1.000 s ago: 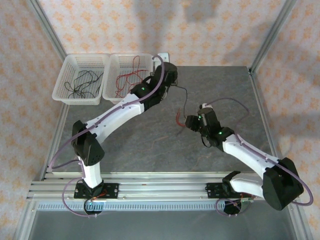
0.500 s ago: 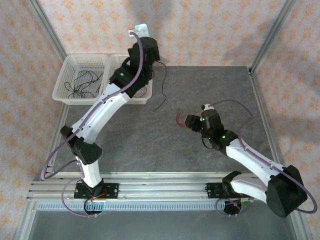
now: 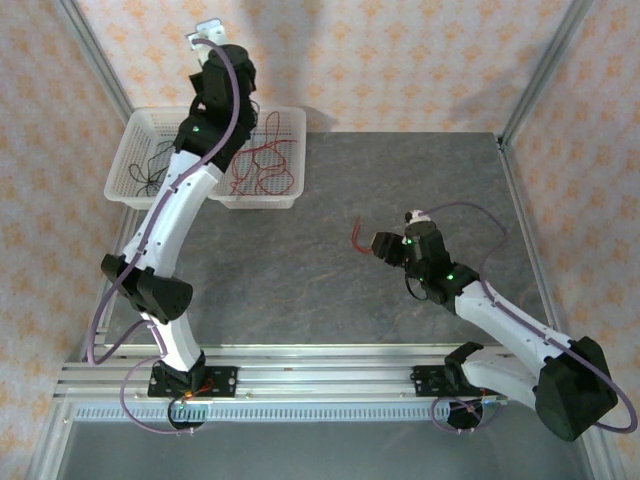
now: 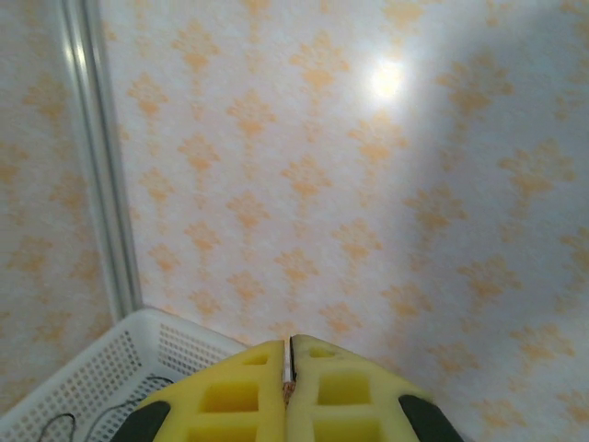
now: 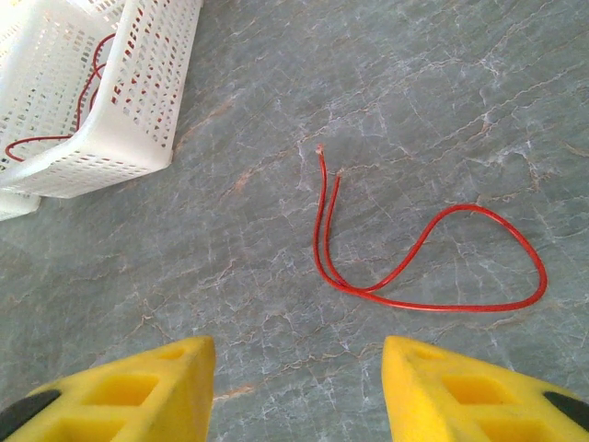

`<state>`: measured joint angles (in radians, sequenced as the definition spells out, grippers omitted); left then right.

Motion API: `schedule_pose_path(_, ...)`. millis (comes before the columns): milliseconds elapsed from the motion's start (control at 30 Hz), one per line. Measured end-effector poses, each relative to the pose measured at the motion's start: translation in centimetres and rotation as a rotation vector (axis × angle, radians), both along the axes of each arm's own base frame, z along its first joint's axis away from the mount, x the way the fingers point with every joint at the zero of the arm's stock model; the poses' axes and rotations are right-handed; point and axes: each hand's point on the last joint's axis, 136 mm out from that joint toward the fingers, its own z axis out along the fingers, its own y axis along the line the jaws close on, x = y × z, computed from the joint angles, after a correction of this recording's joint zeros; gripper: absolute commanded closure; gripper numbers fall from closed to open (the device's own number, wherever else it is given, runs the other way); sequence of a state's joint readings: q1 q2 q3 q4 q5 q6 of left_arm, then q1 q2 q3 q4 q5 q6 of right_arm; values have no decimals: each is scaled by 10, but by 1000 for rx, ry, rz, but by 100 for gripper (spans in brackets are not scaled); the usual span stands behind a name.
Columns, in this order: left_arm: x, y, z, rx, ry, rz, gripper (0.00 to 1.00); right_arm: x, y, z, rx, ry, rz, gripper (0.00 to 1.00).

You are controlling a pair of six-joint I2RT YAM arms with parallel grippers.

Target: Untangle the cables

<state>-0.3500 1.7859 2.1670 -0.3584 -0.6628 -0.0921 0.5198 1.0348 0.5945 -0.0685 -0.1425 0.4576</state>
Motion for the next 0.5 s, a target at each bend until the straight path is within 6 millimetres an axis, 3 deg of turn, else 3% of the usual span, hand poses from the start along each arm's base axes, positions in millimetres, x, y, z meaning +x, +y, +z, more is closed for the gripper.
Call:
schedule_pose_path(200,0,42,24,24,-91,91,100,0,0,0,3,3,-1,50)
schedule_pose_path(500,-13,127,49,65,-196,309,100,-1,1,-9,2,32,-1,50)
